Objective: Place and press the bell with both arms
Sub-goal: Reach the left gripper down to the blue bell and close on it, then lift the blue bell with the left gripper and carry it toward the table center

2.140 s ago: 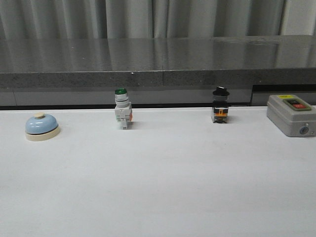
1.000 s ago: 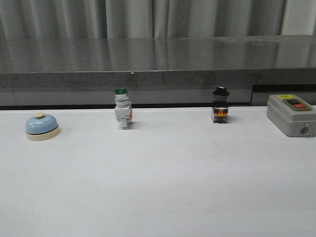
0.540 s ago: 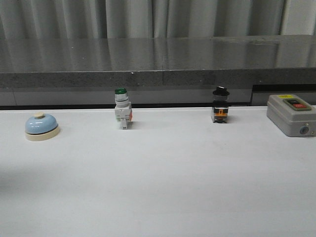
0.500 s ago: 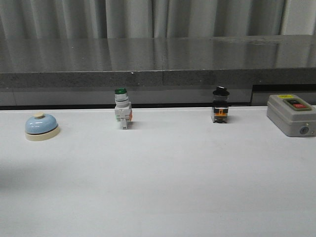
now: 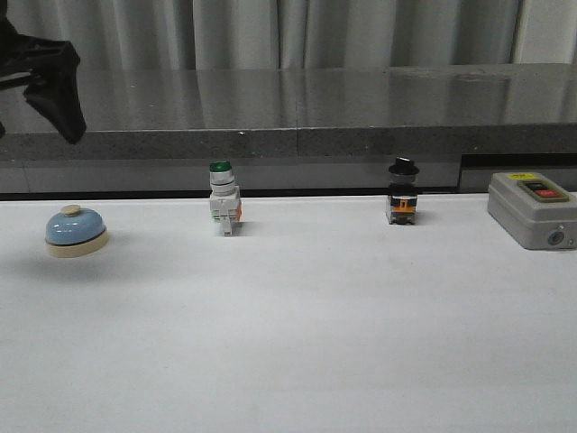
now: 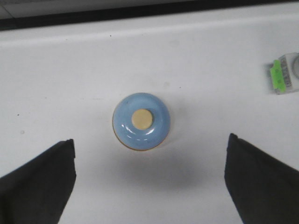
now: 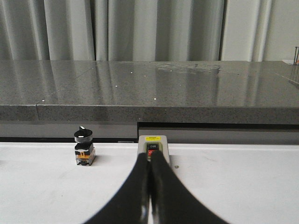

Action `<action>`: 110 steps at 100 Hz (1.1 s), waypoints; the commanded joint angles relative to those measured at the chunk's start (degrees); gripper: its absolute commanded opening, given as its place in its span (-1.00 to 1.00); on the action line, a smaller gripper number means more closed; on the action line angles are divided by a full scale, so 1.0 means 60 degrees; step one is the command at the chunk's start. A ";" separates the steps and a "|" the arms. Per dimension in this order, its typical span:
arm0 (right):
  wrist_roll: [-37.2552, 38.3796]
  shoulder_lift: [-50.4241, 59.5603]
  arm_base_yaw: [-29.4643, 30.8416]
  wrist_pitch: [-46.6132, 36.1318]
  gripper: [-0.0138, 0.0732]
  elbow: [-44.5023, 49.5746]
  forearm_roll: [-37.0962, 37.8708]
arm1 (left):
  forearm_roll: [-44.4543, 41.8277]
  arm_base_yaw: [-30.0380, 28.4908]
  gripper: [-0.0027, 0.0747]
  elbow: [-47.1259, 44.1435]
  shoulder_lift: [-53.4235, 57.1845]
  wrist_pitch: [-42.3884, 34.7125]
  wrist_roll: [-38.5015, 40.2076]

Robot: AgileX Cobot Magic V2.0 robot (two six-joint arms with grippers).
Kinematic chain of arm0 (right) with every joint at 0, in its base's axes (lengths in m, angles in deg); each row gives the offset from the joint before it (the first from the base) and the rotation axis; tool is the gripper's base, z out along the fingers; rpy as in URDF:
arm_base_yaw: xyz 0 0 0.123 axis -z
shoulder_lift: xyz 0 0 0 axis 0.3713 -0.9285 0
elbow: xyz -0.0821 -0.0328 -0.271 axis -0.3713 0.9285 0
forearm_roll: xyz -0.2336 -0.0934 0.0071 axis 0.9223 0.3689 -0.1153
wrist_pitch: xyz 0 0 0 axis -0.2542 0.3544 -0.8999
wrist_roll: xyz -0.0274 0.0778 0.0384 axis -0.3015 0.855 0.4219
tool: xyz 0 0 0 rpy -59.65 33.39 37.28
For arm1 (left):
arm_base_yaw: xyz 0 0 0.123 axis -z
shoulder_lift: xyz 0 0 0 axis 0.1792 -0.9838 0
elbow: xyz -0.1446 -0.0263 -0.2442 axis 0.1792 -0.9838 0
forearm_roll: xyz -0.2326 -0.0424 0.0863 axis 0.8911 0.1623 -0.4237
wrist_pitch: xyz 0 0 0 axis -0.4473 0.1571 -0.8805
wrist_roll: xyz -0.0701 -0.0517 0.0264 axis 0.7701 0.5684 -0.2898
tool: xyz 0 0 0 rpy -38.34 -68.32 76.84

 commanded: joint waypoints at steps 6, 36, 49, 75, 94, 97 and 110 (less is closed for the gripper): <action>0.0029 0.0125 0.0052 -0.0817 -0.84 -0.0138 -0.0038 | 0.0064 0.0043 0.63 0.1029 -0.0441 0.0310 0.0037; 0.0029 0.0125 0.0052 -0.0817 -0.84 -0.0138 -0.0038 | -0.0111 0.0043 0.63 0.1686 -0.1849 0.0580 0.0037; 0.0029 0.0125 0.0052 -0.0817 -0.84 -0.0138 -0.0038 | -0.0230 0.0043 0.63 0.1686 -0.2268 0.0482 0.0037; 0.0029 0.0125 0.0052 -0.0817 -0.84 -0.0138 -0.0038 | -0.0268 0.0043 0.63 0.1694 -0.2687 -0.0068 0.0037; 0.0029 0.0125 0.0052 -0.0817 -0.84 -0.0138 -0.0038 | -0.0268 0.0043 0.42 0.1694 -0.2814 -0.0232 0.0037; 0.0029 0.0125 0.0052 -0.0817 -0.84 -0.0138 -0.0038 | -0.0268 0.0043 0.36 0.1694 -0.2855 -0.0210 0.0037; 0.0029 0.0125 0.0052 -0.0817 -0.84 -0.0138 -0.0038 | -0.0268 0.0043 0.00 0.1694 -0.2858 -0.0192 0.0037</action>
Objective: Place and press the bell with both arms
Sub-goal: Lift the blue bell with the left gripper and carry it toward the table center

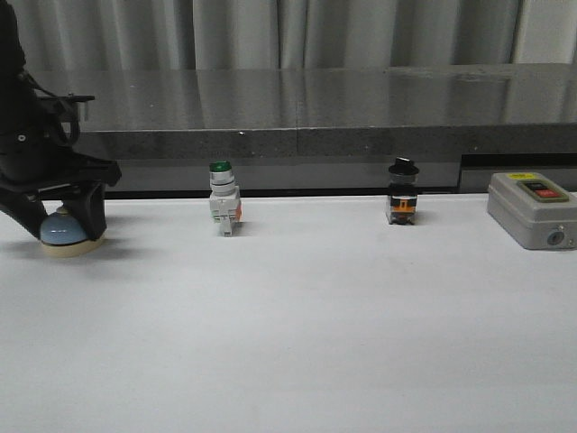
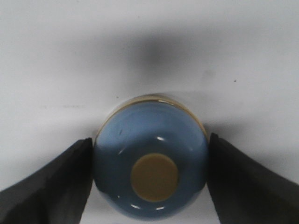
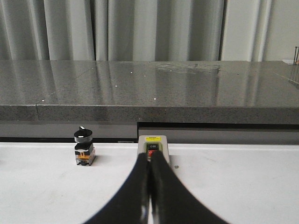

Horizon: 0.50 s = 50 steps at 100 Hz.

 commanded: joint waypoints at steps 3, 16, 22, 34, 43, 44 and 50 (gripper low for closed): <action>0.0029 0.0125 0.0052 -0.0817 -0.84 -0.0138 -0.0038 | 0.0041 0.0043 -0.07 0.0288 0.0508 -0.0269 0.0037; 0.0029 0.0125 0.0052 -0.0817 -0.84 -0.0138 -0.0038 | 0.0041 0.0043 -0.25 0.0308 0.0508 -0.0269 0.0037; 0.0029 0.0125 0.0052 -0.0817 -0.84 -0.0138 -0.0038 | 0.0041 0.0067 -0.26 0.0353 0.0551 -0.0166 0.0037; 0.0029 0.0125 0.0052 -0.0817 -0.84 -0.0138 -0.0038 | 0.0125 0.0138 -0.26 0.0588 0.0799 0.0001 0.0037; 0.0029 0.0125 0.0052 -0.0817 -0.84 -0.0138 -0.0038 | 0.0139 0.0311 -0.26 0.0673 0.1175 -0.0021 0.0037; 0.0029 0.0125 0.0052 -0.0817 -0.84 -0.0138 -0.0038 | 0.0139 0.0330 -0.26 0.0700 0.1208 -0.0021 0.0037; 0.0029 0.0125 0.0052 -0.0817 -0.84 -0.0138 -0.0038 | 0.0139 0.0482 -0.26 0.0779 0.1506 -0.0021 0.0037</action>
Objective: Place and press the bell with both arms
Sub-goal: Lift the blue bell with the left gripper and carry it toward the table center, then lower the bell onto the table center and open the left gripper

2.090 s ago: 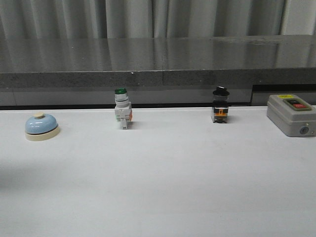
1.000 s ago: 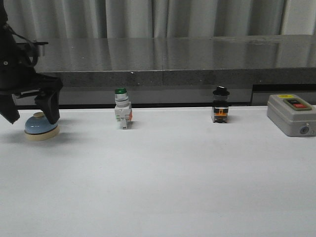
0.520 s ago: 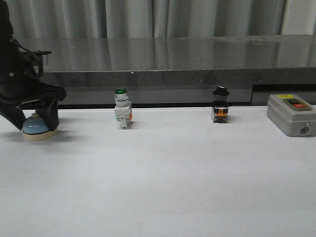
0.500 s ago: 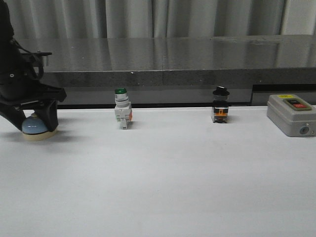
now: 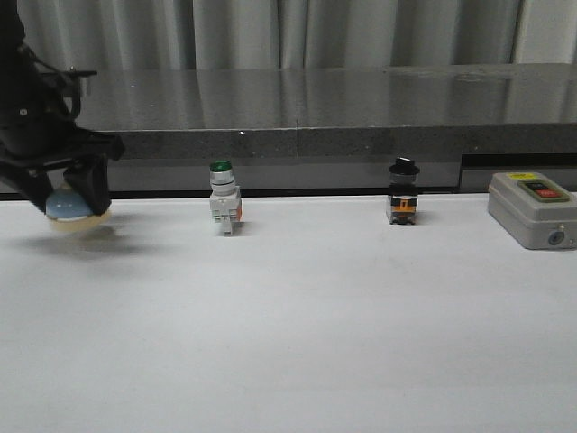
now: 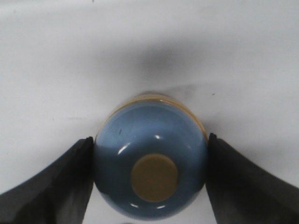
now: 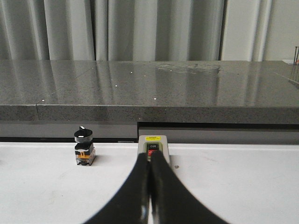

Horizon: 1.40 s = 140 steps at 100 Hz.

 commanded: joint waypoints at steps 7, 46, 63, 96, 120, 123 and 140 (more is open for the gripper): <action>0.0029 0.0125 0.0052 -0.0817 -0.84 -0.0138 -0.0038 | 0.0139 0.0427 -0.26 0.0577 0.1337 -0.0231 0.0037; 0.0029 0.0125 0.0052 -0.0817 -0.84 -0.0138 -0.0038 | 0.0161 0.2533 -0.26 0.2052 0.1756 0.1262 -0.0827; 0.0029 0.0125 0.0052 -0.0817 -0.84 -0.0138 -0.0038 | 0.0161 0.3694 -0.26 0.2052 0.1575 0.1337 -0.1020; 0.0029 0.0125 0.0052 -0.0817 -0.84 -0.0138 -0.0038 | 0.0161 0.4972 -0.26 0.2052 0.0470 0.1410 -0.1649; 0.0029 0.0125 0.0052 -0.0817 -0.84 -0.0138 -0.0038 | 0.0281 0.4987 -0.26 0.2052 -0.0359 0.1358 -0.1649; 0.0029 0.0125 0.0052 -0.0817 -0.84 -0.0138 -0.0038 | 0.0281 0.4987 -0.26 0.2052 -0.0449 0.1358 -0.1649; 0.0029 0.0125 0.0052 -0.0817 -0.84 -0.0138 -0.0038 | 0.0393 0.4987 -0.08 0.2052 -0.0776 0.1358 -0.1649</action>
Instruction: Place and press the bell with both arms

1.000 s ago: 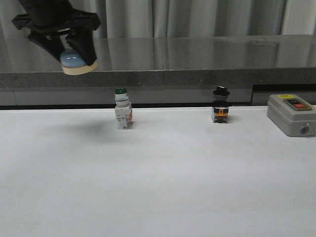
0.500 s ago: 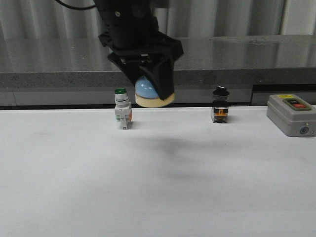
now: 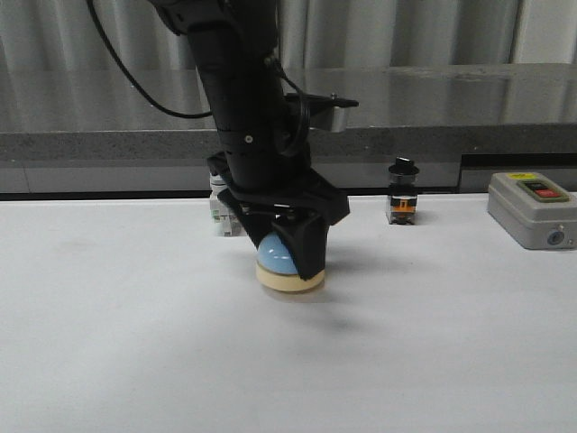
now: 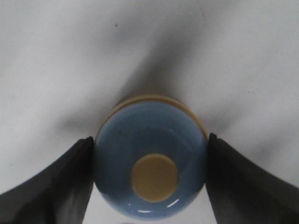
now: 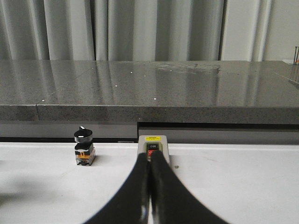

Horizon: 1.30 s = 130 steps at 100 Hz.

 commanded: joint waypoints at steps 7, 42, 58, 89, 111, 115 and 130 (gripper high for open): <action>0.0029 0.0125 0.0052 -0.0817 -0.84 -0.0138 -0.0038 | 0.0288 0.0070 0.14 0.0320 0.0489 -0.0249 -0.0025; 0.0029 0.0125 0.0052 -0.0817 -0.84 -0.0138 -0.0038 | 0.0379 0.0070 0.39 0.0448 0.0591 -0.0264 -0.0025; 0.0029 0.0125 0.0052 -0.0817 -0.84 -0.0138 -0.0038 | 0.0379 0.0028 0.13 0.0518 0.0951 -0.0264 0.0183; 0.0029 0.0125 0.0052 -0.0817 -0.84 -0.0138 -0.0038 | 0.0381 -0.0252 -0.86 0.0518 0.1785 -0.0264 0.0818; 0.0029 0.0125 0.0052 -0.0817 -0.84 -0.0138 -0.0038 | 0.0366 -0.0735 -0.98 0.0386 0.2268 -0.0247 0.1339; 0.0029 0.0125 0.0052 -0.0817 -0.84 -0.0138 -0.0038 | 0.0366 -0.0851 -0.98 0.0281 0.2398 -0.0247 0.1353; 0.0029 0.0125 0.0052 -0.0817 -0.84 -0.0138 -0.0038 | 0.0341 -0.1314 -0.98 -0.0283 0.3091 -0.0374 0.1475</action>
